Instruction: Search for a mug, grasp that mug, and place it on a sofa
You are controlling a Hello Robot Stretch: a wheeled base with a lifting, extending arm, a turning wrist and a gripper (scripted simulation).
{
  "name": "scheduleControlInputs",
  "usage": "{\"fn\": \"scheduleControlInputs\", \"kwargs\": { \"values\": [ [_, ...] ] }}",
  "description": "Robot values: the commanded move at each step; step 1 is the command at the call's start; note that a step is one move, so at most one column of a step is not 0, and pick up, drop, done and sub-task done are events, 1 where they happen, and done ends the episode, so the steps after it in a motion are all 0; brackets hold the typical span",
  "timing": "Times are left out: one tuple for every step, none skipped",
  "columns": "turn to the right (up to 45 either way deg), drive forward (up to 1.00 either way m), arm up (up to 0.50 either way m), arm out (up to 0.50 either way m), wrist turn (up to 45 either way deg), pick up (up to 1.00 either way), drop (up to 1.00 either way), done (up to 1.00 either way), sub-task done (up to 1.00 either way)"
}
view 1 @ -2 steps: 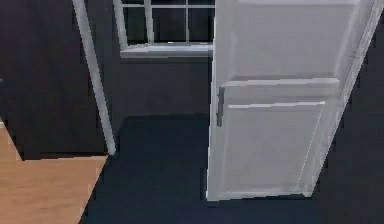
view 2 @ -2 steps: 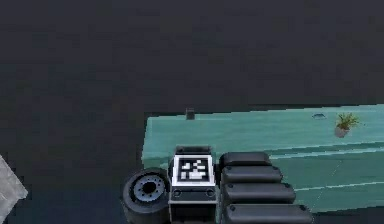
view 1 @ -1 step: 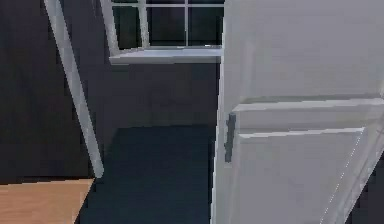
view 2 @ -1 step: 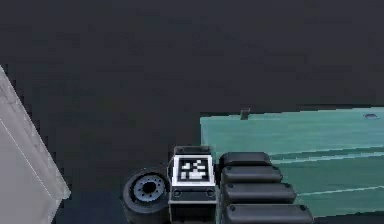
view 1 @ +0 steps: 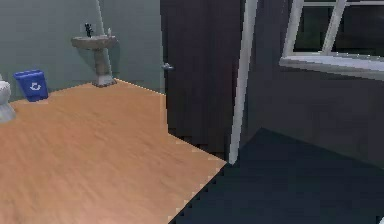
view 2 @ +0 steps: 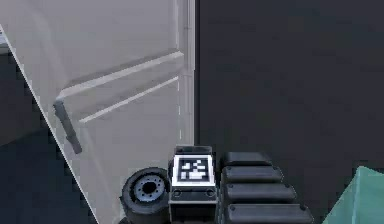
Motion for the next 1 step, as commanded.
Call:
{"fn": "scheduleControlInputs", "kwargs": {
  "values": [
    [-15.0, 0.0, 0.0, 0.0, 0.0, 0.0, 0.0, 0.0, 0.0]
  ]
}}
